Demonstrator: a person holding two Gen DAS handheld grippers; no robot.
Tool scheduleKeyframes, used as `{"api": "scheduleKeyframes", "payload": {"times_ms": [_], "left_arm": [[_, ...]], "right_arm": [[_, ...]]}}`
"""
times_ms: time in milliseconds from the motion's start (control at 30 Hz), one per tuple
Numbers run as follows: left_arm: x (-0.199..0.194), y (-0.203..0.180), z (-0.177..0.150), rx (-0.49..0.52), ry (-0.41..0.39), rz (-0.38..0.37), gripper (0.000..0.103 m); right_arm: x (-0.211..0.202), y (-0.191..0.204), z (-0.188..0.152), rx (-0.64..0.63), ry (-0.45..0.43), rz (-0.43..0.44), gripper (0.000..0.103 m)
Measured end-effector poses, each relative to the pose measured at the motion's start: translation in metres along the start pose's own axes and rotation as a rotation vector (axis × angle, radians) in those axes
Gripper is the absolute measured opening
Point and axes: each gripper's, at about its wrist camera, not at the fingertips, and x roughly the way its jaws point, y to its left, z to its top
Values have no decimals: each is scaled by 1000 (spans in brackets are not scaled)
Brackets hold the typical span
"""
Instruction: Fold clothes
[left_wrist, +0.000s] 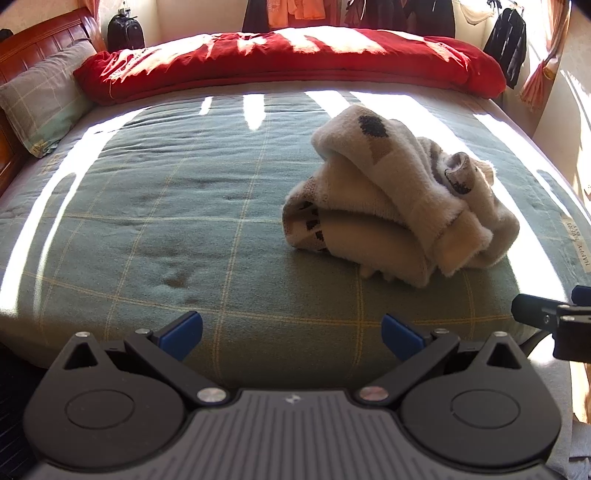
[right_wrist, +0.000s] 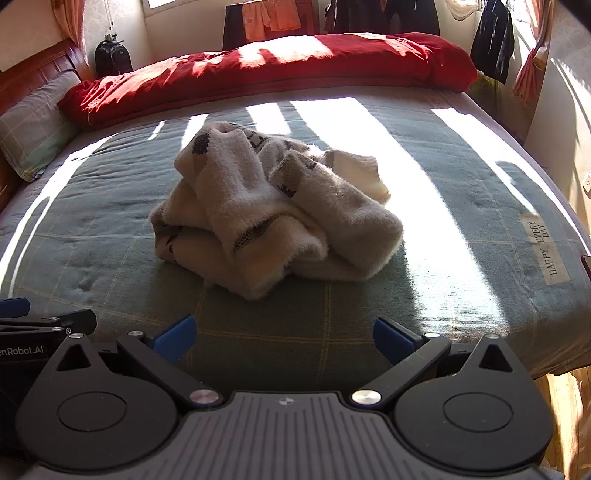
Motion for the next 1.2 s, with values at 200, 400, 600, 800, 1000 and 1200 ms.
{"api": "scheduleKeyframes", "payload": {"times_ms": [200, 400, 600, 800, 1000, 1200], "left_arm": [[-5, 7, 0, -15, -11, -12, 102], [-1, 2, 1, -12, -12, -5, 102], [-1, 1, 2, -13, -10, -8, 102], [-3, 2, 2, -12, -12, -10, 102], [-3, 3, 4, -13, -10, -9, 102], [-3, 3, 4, -14, -8, -11, 103]], "right_arm": [[1, -2, -4, -5, -4, -5, 103], [-1, 1, 1, -7, 0, -6, 103], [-1, -1, 3, -1, -4, -5, 103], [-3, -3, 3, 6, -16, -8, 103], [-3, -3, 5, 5, -22, -13, 103], [-2, -2, 5, 1, -22, -12, 103]]}}
